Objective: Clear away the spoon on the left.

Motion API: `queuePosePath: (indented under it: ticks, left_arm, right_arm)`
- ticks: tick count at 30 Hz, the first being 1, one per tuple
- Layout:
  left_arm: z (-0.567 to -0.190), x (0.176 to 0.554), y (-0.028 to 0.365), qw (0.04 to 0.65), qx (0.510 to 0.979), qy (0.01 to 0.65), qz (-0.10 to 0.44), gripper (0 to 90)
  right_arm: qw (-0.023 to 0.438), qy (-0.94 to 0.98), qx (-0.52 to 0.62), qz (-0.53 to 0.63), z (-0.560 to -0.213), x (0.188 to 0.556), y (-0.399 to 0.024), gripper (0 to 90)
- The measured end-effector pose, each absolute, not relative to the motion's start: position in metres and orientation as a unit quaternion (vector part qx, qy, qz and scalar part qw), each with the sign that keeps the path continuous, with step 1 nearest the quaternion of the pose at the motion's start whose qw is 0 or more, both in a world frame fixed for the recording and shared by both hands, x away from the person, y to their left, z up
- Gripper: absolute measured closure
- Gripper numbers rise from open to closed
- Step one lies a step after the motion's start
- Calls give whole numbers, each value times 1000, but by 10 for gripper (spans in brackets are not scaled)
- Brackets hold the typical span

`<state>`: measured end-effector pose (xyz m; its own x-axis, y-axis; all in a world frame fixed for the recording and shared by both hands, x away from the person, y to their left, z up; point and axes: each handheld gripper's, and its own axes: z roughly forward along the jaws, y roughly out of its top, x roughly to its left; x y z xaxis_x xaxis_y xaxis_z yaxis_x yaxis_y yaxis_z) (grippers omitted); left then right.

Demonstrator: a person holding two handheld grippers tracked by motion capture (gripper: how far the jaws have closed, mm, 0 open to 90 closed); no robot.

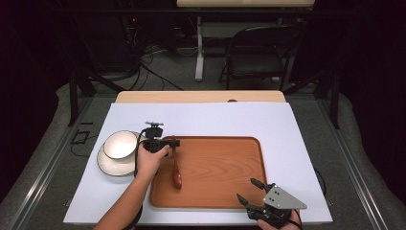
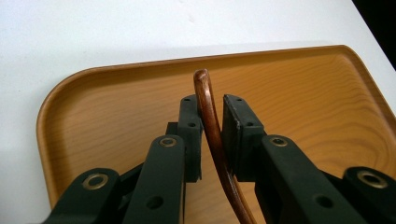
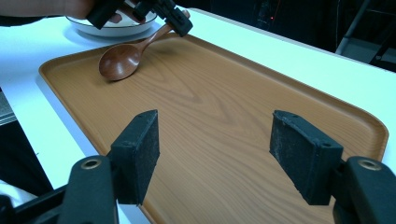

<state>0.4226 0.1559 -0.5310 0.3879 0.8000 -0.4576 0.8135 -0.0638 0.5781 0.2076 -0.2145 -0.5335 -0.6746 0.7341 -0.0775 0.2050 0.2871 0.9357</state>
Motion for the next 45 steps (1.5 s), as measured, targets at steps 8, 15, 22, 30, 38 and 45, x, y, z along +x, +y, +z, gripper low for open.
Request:
queuePosePath:
  ticks: [8, 15, 22, 30, 38, 45]
  left_arm:
    - [-536, 427, 148, 394, 728, 561, -6, 764]
    - [-539, 428, 145, 387, 729, 565, -5, 750]
    - [-542, 428, 145, 381, 727, 571, 2, 709]
    - [-544, 426, 145, 359, 736, 573, 28, 675]
    - [-545, 424, 143, 348, 741, 572, 51, 656]
    - [-543, 423, 145, 342, 742, 573, 63, 630]
  right_arm:
    - [259, 759, 308, 511, -533, 207, -213, 328]
    - [260, 759, 308, 512, -533, 206, -213, 329]
    - [260, 759, 307, 512, -533, 206, -212, 329]
    - [260, 760, 306, 511, -533, 206, -212, 329]
    - [260, 761, 305, 510, -533, 206, -212, 329]
    - [260, 760, 306, 511, -532, 206, -212, 329]
